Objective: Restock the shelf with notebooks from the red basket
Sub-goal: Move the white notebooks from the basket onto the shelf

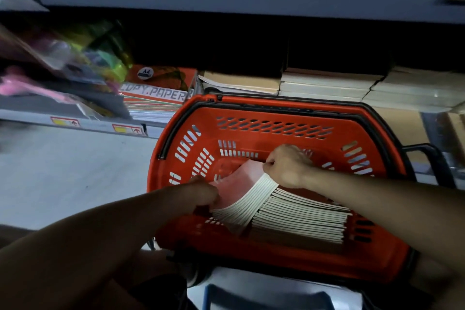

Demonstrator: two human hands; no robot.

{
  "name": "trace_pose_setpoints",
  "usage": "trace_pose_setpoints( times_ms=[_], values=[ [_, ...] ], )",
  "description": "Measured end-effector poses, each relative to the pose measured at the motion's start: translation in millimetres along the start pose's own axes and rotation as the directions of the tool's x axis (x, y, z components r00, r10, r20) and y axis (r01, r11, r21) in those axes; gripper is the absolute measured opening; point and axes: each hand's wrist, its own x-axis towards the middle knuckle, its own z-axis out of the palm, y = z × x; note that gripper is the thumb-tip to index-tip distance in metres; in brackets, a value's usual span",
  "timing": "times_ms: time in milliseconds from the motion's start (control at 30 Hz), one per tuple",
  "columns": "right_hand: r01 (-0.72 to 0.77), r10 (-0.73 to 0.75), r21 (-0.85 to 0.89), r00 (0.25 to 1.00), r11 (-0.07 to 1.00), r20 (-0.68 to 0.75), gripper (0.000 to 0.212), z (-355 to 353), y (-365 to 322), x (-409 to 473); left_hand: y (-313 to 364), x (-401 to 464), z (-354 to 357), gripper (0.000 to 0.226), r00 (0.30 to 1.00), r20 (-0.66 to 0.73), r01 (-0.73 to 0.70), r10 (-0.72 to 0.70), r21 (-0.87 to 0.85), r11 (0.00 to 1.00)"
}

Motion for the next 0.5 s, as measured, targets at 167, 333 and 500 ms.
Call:
trace_pose_setpoints(
  times_ms=[167,333,500],
  values=[
    [-0.034,0.034,0.05,0.999,0.998,0.009,0.04,-4.4,-2.6,-2.4,2.1,1.2,-4.3,0.03,1.0,-0.023,-0.003,0.002,-0.03,1.0],
    [-0.052,0.052,0.129,0.999,0.99,0.01,0.039,-7.7,-1.4,-6.1,9.6,-7.5,-12.3,0.018,0.999,0.007,0.05,-0.049,-0.11,0.993],
    [-0.07,0.069,0.229,0.998,0.971,0.012,0.025,-9.9,4.4,-10.0,15.1,-15.3,-18.4,0.02,0.991,0.091,0.127,-0.1,-0.377,0.918]
  ],
)
